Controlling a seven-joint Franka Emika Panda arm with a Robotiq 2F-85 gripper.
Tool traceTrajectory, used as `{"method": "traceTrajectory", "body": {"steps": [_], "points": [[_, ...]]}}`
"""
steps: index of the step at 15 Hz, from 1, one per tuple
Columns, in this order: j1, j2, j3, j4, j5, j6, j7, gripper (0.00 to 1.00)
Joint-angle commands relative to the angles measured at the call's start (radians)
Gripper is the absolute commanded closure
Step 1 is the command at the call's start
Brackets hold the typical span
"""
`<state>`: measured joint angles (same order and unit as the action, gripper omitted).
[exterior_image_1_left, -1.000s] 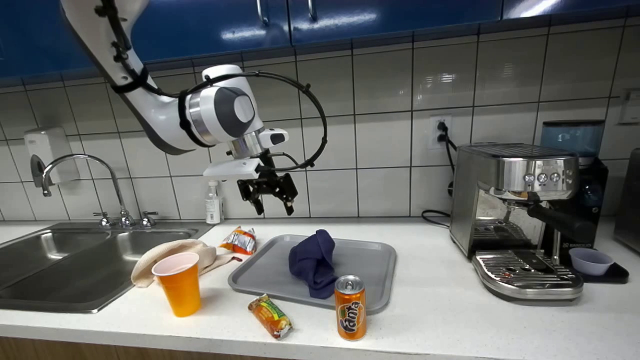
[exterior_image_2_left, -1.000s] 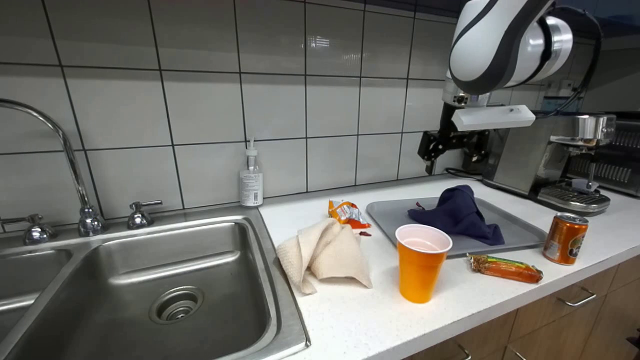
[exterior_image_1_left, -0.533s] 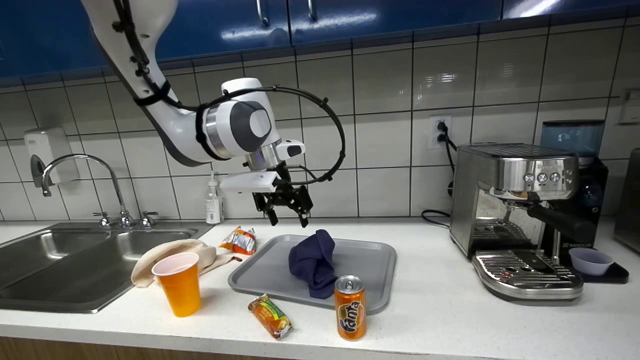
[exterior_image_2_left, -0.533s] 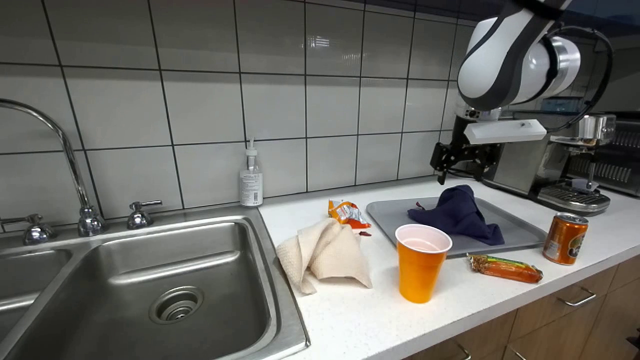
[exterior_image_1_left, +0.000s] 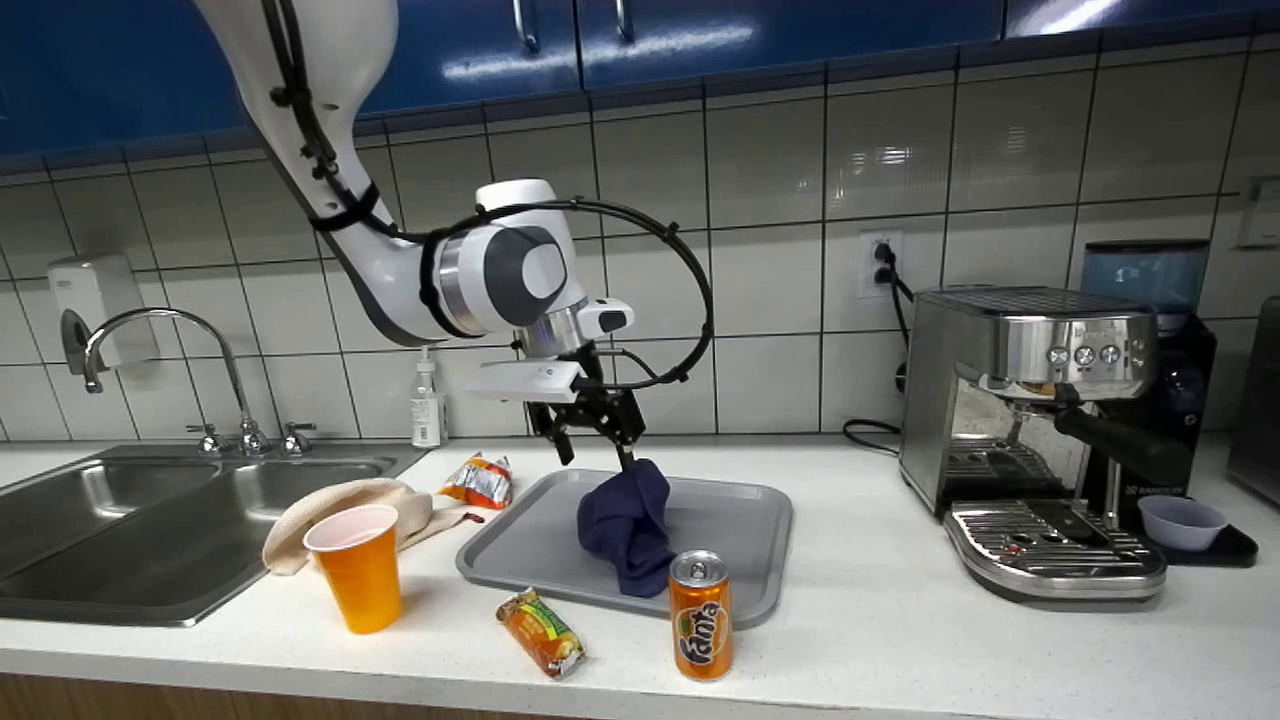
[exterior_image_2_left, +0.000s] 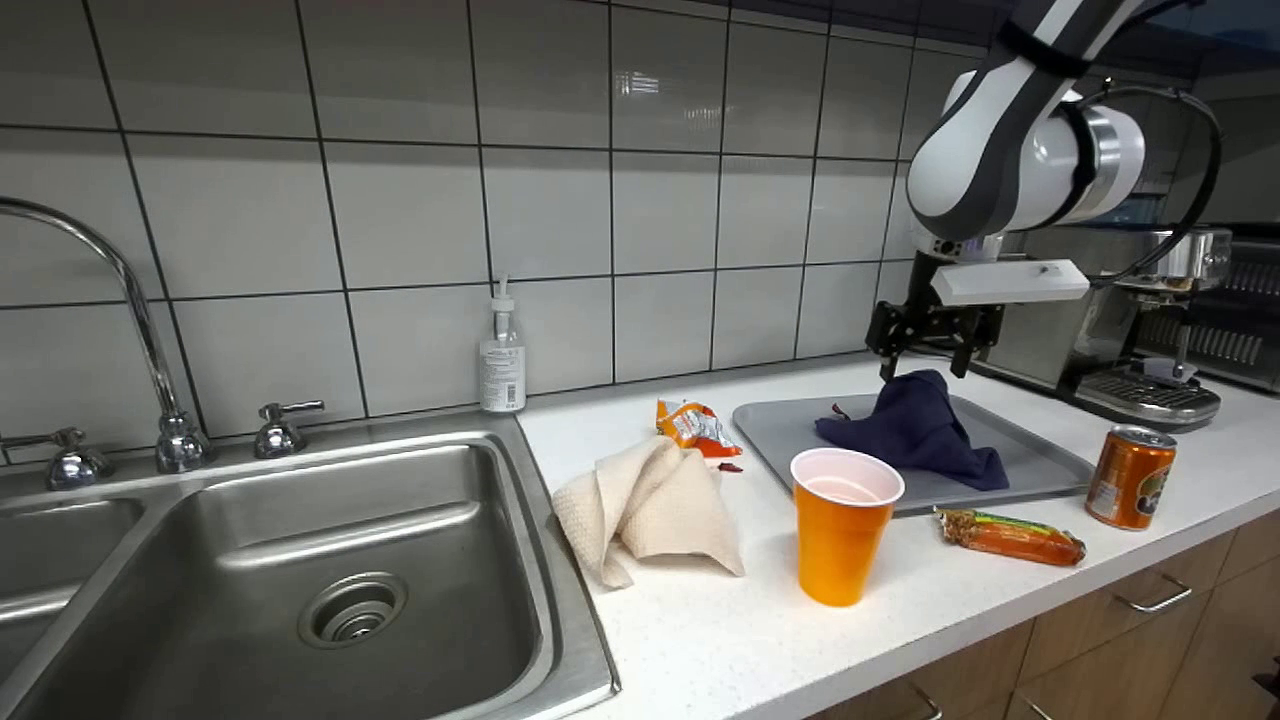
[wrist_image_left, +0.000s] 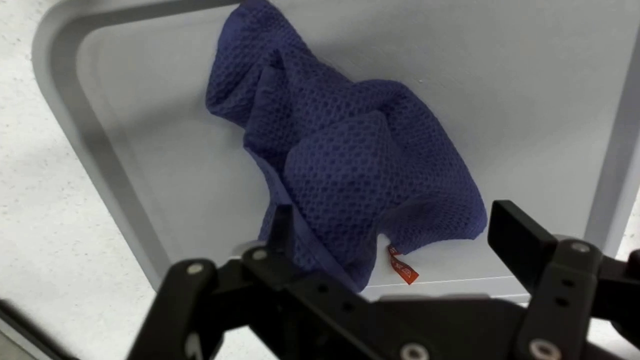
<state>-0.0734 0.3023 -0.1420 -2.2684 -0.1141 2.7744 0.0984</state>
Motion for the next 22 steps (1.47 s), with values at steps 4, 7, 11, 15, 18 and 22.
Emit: {"method": "traceTrajectory", "body": {"steps": [4, 7, 11, 15, 18, 22], "points": [[-0.022, 0.084, 0.003, 0.086, 0.028, -0.003, -0.038, 0.0], [-0.026, 0.108, 0.0, 0.108, 0.026, -0.007, -0.037, 0.0], [-0.023, 0.147, -0.008, 0.139, 0.021, -0.01, -0.029, 0.0], [-0.022, 0.181, -0.015, 0.166, 0.02, -0.014, -0.026, 0.0], [-0.021, 0.202, -0.017, 0.185, 0.02, -0.017, -0.024, 0.0], [-0.02, 0.222, -0.019, 0.202, 0.019, -0.02, -0.024, 0.25]]}}
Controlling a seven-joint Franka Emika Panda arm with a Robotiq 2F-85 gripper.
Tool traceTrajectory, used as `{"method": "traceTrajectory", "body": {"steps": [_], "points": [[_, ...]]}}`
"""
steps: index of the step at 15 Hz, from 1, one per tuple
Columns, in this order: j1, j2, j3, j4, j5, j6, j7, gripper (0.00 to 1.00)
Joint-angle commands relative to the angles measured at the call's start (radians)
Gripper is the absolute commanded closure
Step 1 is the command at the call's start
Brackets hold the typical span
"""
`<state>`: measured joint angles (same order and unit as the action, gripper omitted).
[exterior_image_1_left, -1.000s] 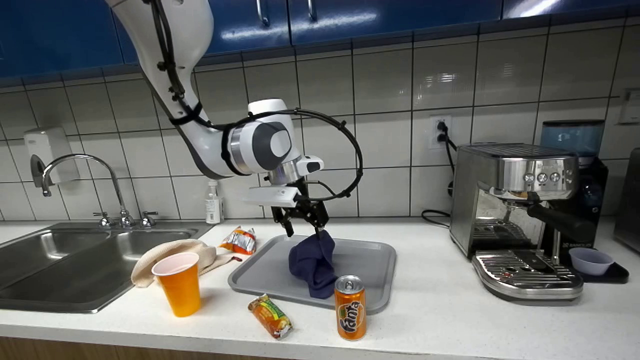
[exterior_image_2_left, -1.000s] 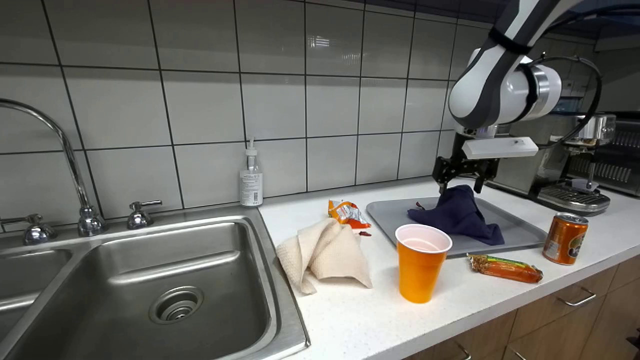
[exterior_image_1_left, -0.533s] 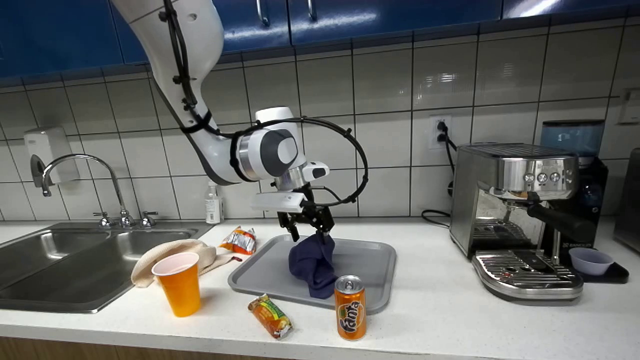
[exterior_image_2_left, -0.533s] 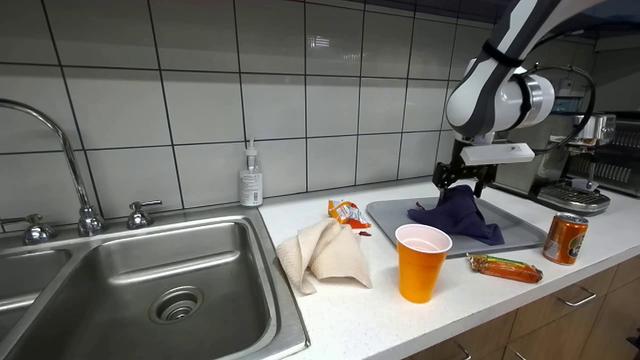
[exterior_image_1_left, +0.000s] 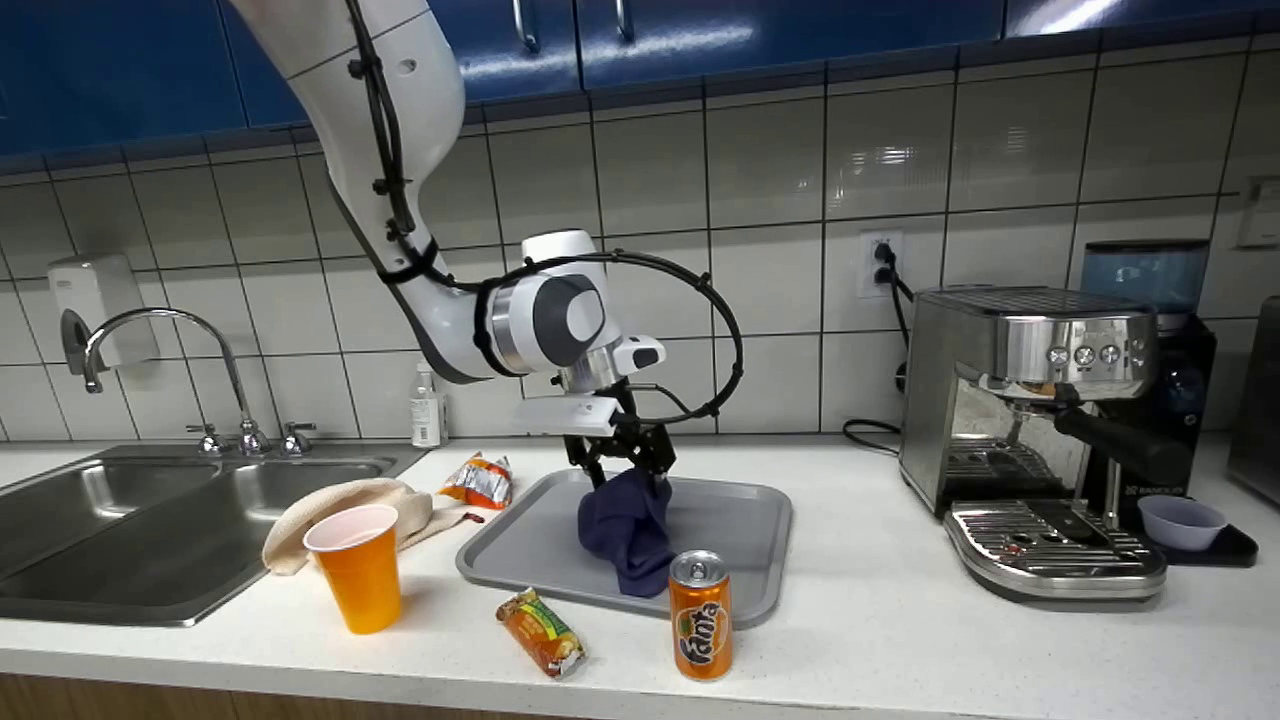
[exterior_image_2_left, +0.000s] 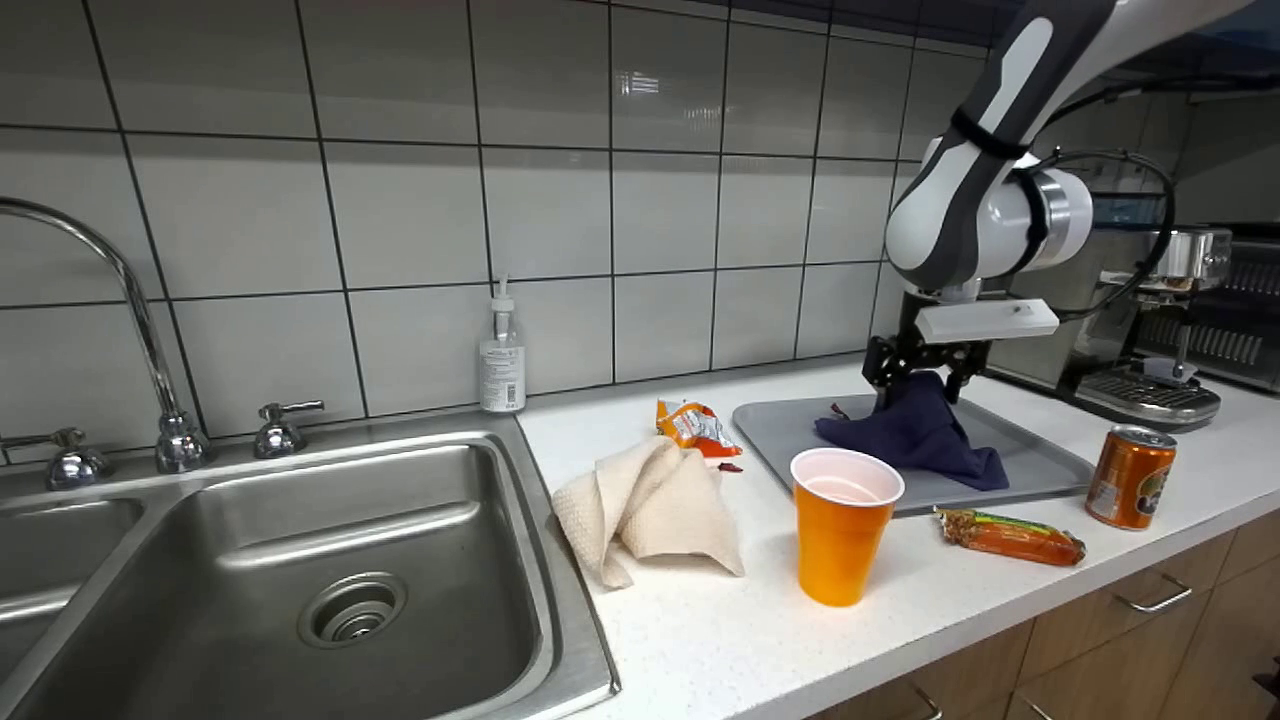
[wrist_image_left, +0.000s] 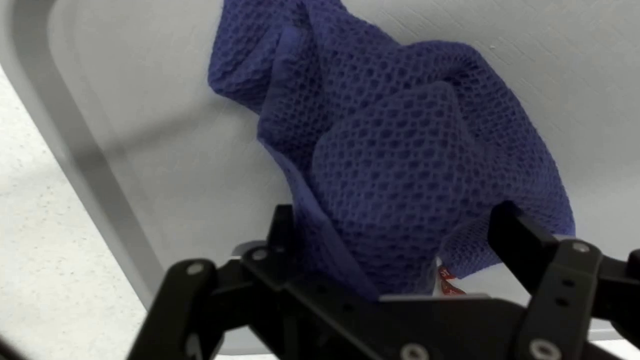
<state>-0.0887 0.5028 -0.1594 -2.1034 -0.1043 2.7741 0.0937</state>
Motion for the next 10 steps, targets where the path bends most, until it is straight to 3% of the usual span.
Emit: {"method": "traceTrajectory", "body": {"steps": [1, 10], "points": [[-0.006, 0.024, -0.001, 0.04, 0.011, -0.02, -0.02, 0.28], [-0.016, 0.002, 0.006, 0.024, 0.02, -0.029, -0.03, 0.97]]}}
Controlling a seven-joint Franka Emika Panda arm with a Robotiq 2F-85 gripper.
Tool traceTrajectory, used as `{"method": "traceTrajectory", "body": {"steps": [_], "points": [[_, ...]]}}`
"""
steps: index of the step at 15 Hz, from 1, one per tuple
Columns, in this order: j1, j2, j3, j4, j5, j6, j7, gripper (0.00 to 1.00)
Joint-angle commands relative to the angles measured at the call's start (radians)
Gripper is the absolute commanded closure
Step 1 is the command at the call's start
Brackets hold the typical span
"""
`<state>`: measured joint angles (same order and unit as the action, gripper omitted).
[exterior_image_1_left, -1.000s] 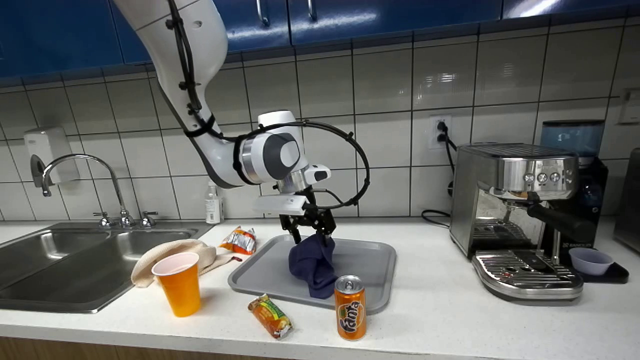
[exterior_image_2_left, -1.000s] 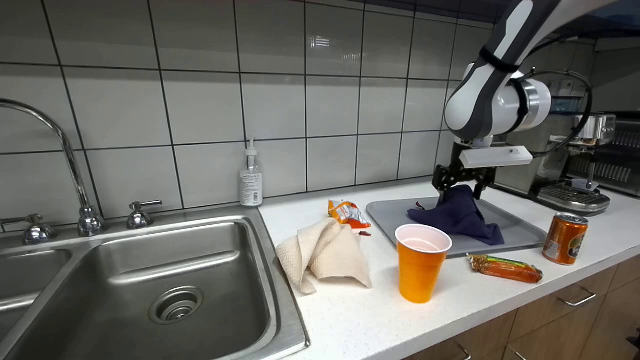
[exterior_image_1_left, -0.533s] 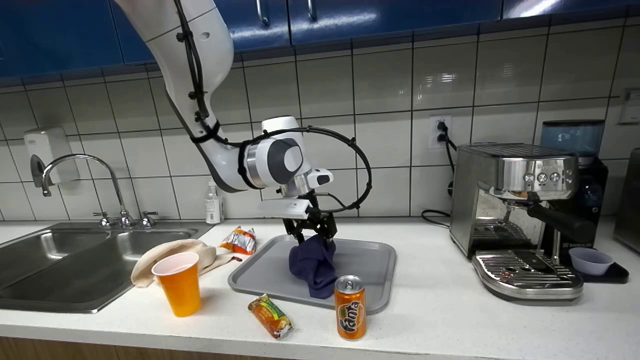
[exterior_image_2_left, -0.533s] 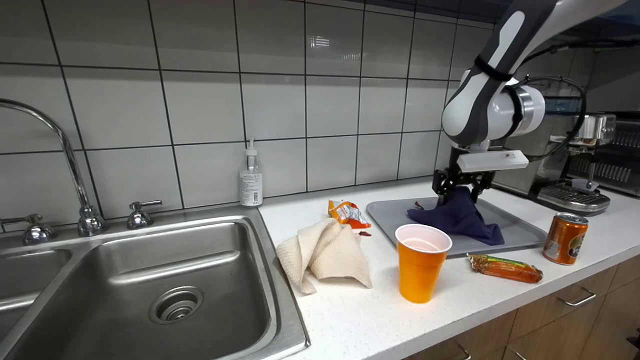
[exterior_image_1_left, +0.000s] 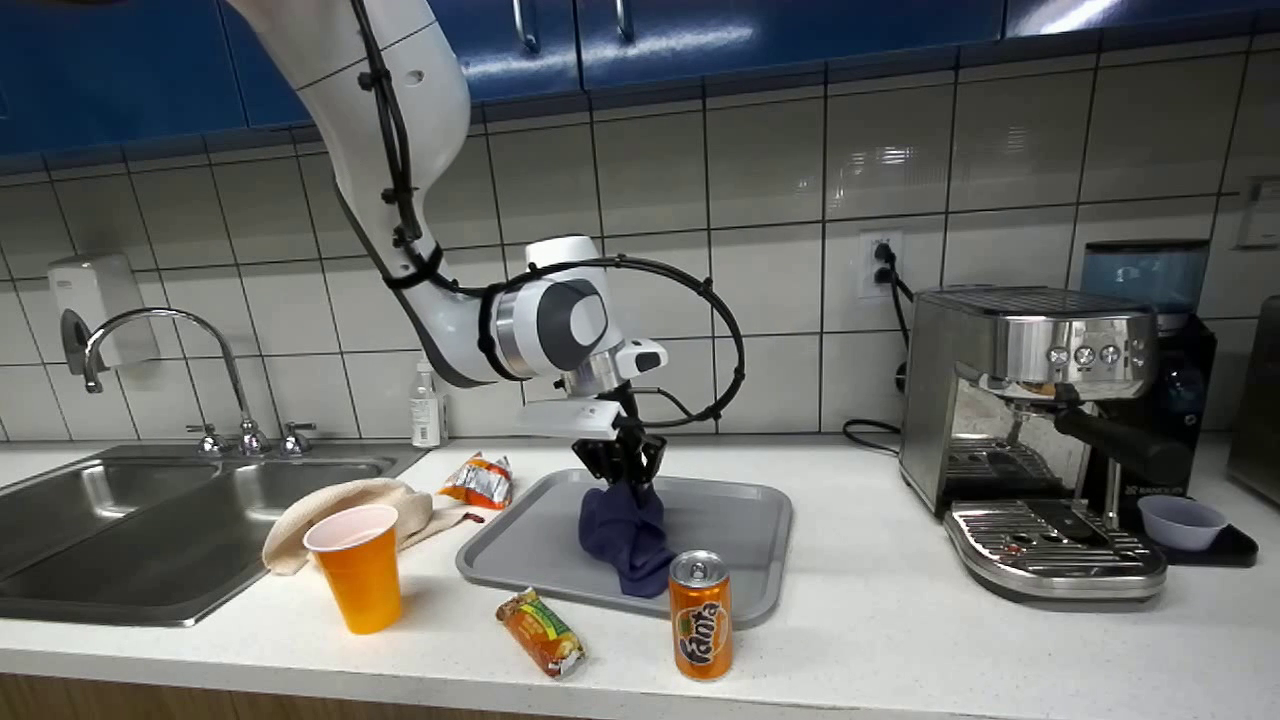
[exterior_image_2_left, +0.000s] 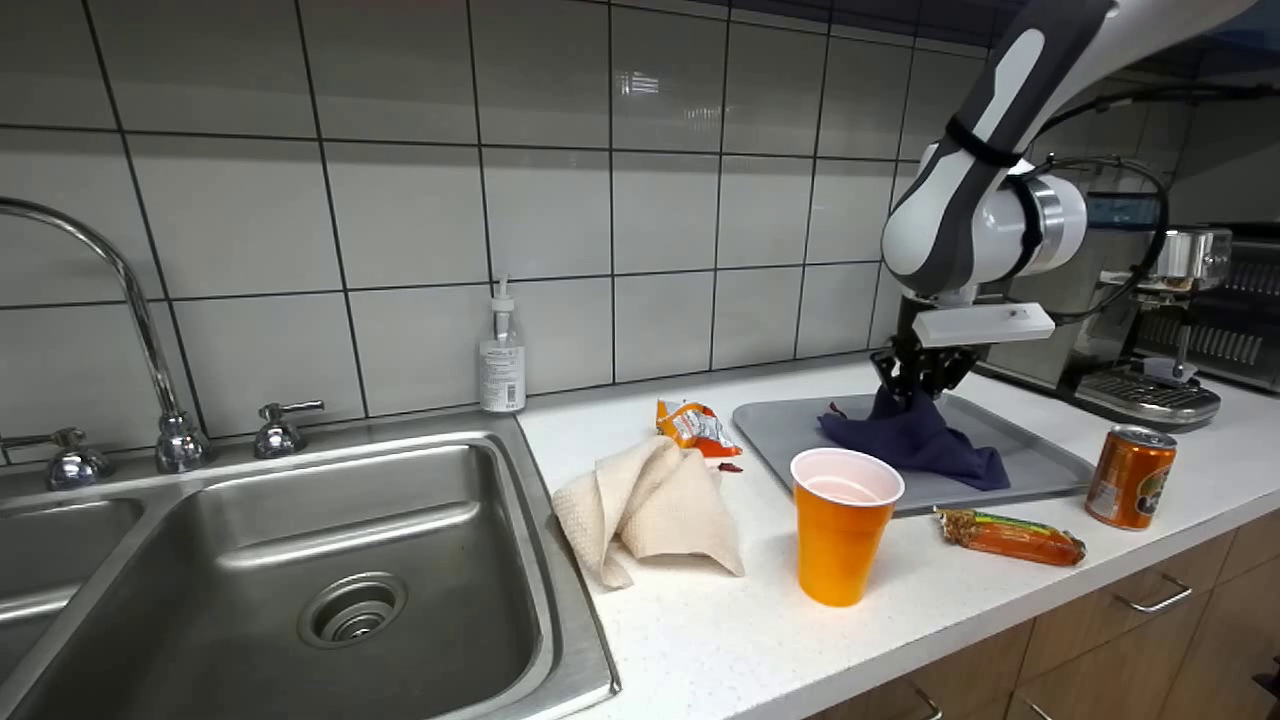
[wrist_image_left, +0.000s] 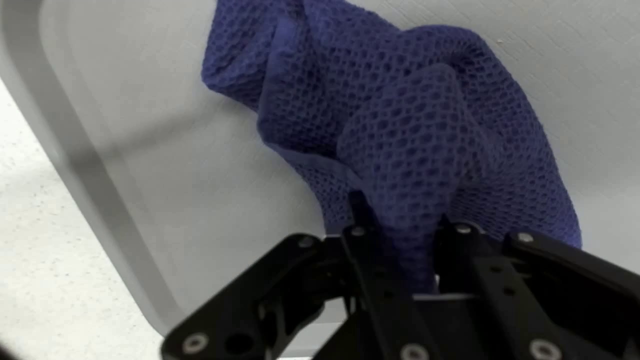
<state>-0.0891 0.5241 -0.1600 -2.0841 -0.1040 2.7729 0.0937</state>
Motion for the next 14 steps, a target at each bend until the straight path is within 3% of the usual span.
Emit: {"method": "traceTrajectory", "body": {"steps": [1, 14], "points": [[-0.02, -0.027, 0.007, 0.0, 0.023, -0.027, -0.033, 1.0], [-0.085, -0.113, -0.006, -0.012, 0.069, -0.021, -0.036, 0.98]]}}
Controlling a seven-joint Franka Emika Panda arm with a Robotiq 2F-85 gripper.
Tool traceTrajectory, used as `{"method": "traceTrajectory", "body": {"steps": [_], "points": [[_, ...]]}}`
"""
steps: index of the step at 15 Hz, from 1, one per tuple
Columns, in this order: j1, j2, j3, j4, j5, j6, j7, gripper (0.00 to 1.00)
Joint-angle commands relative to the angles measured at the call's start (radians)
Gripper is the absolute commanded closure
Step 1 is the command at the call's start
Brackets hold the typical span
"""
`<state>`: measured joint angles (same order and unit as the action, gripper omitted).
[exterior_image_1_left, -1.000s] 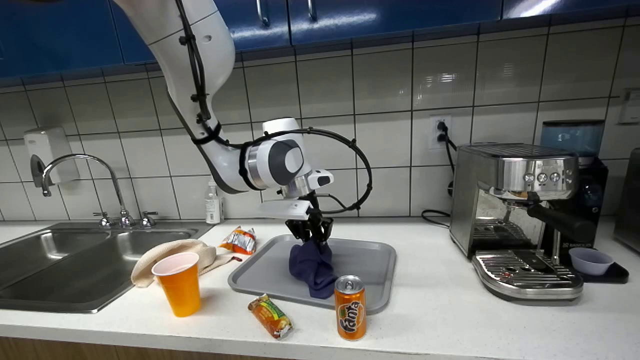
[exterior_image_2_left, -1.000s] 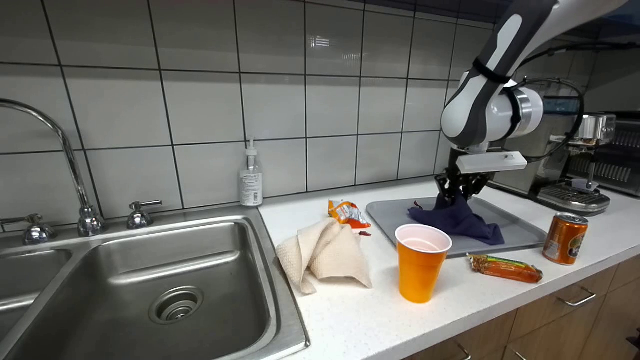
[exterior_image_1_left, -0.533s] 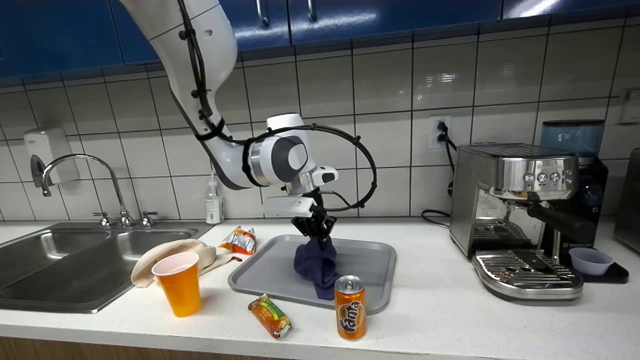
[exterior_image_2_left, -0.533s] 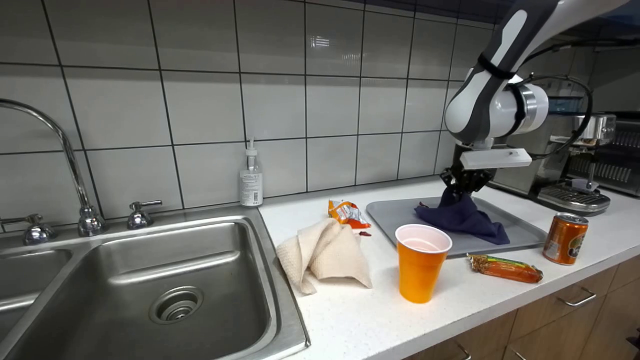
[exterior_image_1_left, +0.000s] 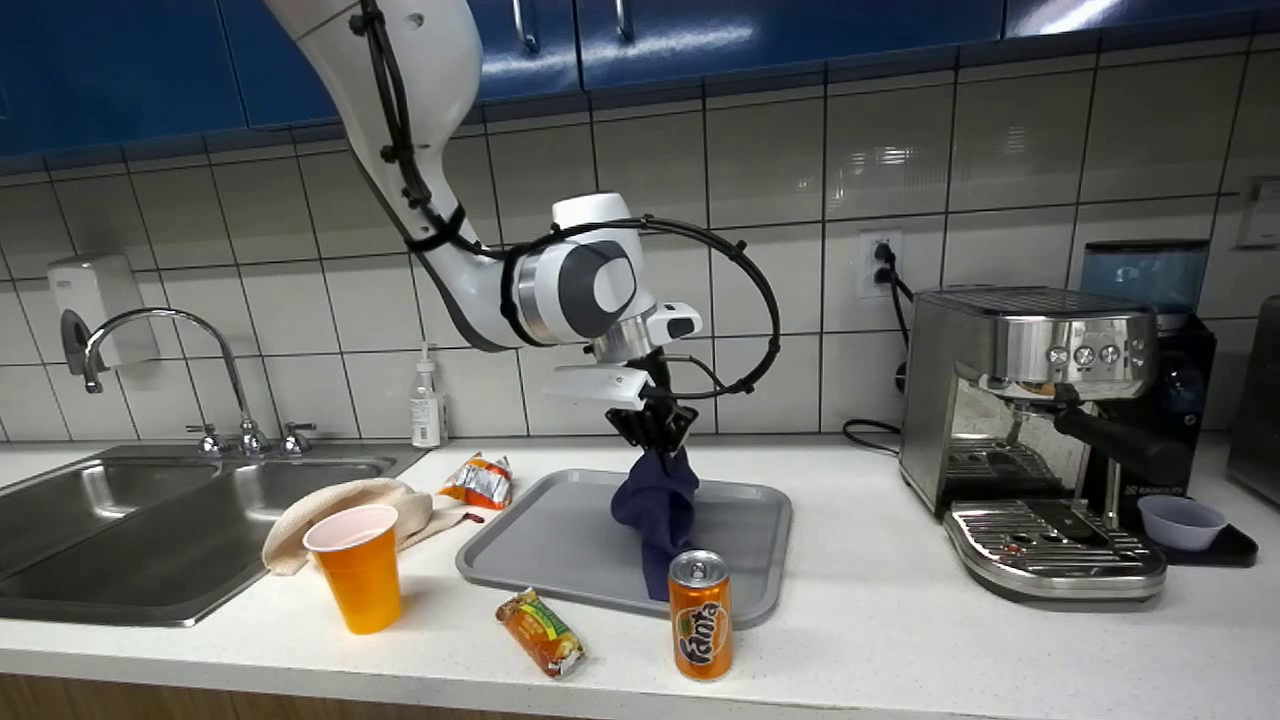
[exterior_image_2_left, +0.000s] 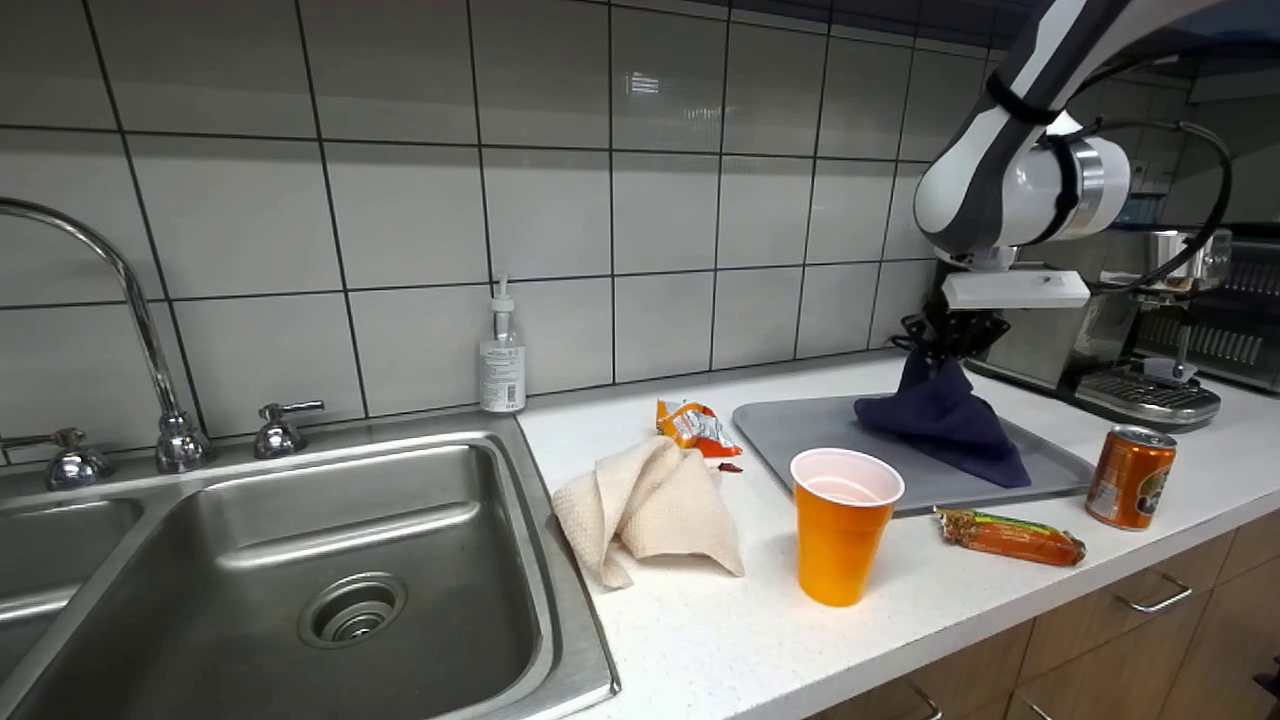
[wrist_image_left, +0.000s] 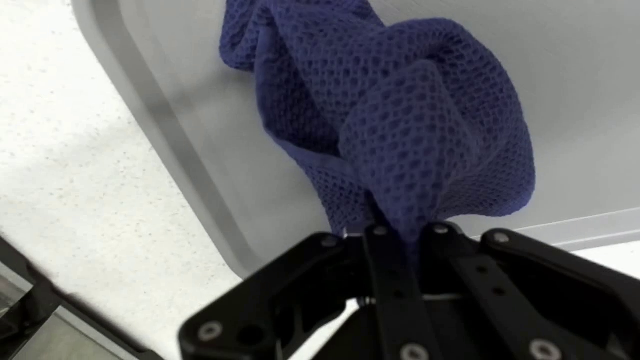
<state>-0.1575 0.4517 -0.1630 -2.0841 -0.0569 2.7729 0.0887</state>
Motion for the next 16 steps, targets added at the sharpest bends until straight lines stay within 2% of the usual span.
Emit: {"method": "traceTrajectory", "body": {"steps": [1, 16], "points": [[-0.018, -0.044, -0.009, -0.011, 0.02, -0.022, -0.029, 0.98], [-0.055, -0.048, -0.105, 0.038, 0.014, -0.027, 0.006, 0.98]]}}
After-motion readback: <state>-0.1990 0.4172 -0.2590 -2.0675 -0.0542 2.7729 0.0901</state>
